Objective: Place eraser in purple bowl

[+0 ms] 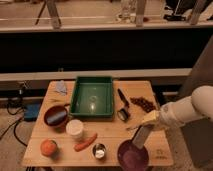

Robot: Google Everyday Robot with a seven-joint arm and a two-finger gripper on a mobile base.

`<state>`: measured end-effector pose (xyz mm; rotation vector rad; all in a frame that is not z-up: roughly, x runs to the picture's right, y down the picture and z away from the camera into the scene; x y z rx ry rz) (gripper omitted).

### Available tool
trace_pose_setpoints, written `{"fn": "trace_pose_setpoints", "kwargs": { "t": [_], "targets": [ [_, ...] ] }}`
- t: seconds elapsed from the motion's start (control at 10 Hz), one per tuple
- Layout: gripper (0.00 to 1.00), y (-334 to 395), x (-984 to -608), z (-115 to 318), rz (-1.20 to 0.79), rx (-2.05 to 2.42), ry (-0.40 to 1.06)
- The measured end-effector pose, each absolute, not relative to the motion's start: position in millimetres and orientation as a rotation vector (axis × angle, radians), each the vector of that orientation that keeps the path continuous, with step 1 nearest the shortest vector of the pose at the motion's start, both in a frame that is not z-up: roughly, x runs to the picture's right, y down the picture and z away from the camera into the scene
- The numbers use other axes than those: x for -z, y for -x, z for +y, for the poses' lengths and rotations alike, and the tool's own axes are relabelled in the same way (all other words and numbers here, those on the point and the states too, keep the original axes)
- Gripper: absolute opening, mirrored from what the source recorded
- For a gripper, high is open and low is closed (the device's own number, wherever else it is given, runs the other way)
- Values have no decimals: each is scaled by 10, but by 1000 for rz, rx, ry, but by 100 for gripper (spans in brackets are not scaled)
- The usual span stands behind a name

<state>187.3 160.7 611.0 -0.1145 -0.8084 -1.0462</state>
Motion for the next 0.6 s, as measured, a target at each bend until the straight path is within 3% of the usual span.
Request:
{"fn": "trace_pose_setpoints", "kwargs": {
  "t": [0.6],
  "targets": [
    [7,-1832,-6105,1656,-793,1082,115]
  ]
}}
